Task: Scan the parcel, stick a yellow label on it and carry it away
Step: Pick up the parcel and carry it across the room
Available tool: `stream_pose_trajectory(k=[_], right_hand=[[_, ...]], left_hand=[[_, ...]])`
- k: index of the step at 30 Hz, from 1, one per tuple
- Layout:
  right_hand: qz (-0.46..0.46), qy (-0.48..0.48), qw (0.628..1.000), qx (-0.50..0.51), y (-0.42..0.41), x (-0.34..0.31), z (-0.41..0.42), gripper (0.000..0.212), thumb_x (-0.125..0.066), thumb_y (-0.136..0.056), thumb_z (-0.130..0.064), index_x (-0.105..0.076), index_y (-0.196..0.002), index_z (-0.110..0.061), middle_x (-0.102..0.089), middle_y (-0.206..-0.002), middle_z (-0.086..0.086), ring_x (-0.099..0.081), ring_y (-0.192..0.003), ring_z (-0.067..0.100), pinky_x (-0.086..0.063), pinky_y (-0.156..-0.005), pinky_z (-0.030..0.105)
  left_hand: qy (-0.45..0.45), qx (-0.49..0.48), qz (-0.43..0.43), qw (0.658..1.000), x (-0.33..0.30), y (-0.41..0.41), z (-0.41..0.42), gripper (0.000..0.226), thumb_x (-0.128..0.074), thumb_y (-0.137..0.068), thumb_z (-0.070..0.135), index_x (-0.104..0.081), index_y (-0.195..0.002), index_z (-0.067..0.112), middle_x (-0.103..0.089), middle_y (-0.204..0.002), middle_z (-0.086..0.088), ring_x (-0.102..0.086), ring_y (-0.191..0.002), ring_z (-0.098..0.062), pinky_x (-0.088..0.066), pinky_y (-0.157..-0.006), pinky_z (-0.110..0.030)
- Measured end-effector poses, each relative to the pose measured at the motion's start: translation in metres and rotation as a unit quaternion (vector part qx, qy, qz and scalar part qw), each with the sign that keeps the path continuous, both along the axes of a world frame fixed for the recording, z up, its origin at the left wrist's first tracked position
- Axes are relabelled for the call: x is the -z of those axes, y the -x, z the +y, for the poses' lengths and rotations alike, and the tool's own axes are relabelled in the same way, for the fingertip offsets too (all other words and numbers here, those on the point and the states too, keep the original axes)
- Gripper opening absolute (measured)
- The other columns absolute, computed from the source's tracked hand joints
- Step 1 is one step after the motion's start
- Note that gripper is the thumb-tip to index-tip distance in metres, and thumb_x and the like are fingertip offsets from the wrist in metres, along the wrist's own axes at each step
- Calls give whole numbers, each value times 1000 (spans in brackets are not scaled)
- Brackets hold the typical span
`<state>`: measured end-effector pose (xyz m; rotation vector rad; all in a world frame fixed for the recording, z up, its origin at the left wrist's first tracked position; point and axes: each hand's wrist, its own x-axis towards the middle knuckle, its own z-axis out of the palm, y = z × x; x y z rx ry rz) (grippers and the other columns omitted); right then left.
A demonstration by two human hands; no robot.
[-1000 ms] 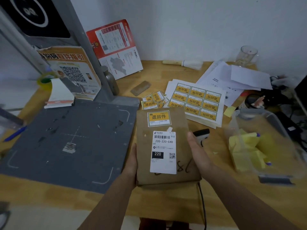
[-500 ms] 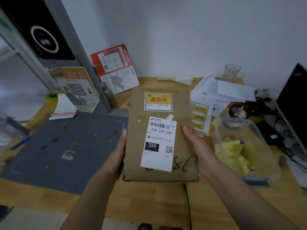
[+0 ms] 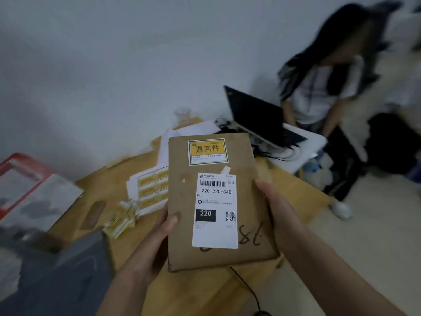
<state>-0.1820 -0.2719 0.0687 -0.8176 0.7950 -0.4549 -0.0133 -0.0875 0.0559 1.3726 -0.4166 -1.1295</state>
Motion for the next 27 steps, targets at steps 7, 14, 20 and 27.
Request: stream_pose_trajectory(k=[7, 14, 20, 27], right_hand=[[24, -7, 976, 217, 118, 0, 19, 40, -58, -86, -45, -70, -109, -15, -75, -101, 11, -71, -95, 30, -54, -88, 43], [115, 25, 924, 363, 264, -5, 31, 83, -70, -54, -72, -60, -117, -18, -72, -110, 7, -69, -99, 28, -53, -91, 50], [162, 51, 879, 445, 383, -10, 71, 70, -61, -63, -73, -62, -114, -24, -70, -112, 4, -69, -100, 25, -53, -91, 48], [124, 86, 843, 517, 524, -23, 115, 43, -49, -89, -52, -65, -111, -18, -75, -102, 10, -71, -92, 28, -57, -78, 40]], left_hand=[[3, 174, 19, 985, 4, 60, -65, 111, -91, -31, 54, -51, -132, 34, -68, -124, -3, -68, -108, -25, -55, -80, -42], [8, 351, 65, 934, 0, 184, -124, 103, -89, -44, 45, -47, -137, 25, -69, -120, -10, -70, -102, -29, -60, -69, -38], [-38, 465, 121, 876, 1, 304, -155, 93, -90, -44, 44, -59, -128, 20, -67, -124, -13, -63, -115, -33, -44, -102, -52], [-19, 558, 54, 828, 0, 467, -183, 79, -81, -49, 61, -66, -120, 29, -69, -122, -5, -56, -121, -32, -37, -105, -46]])
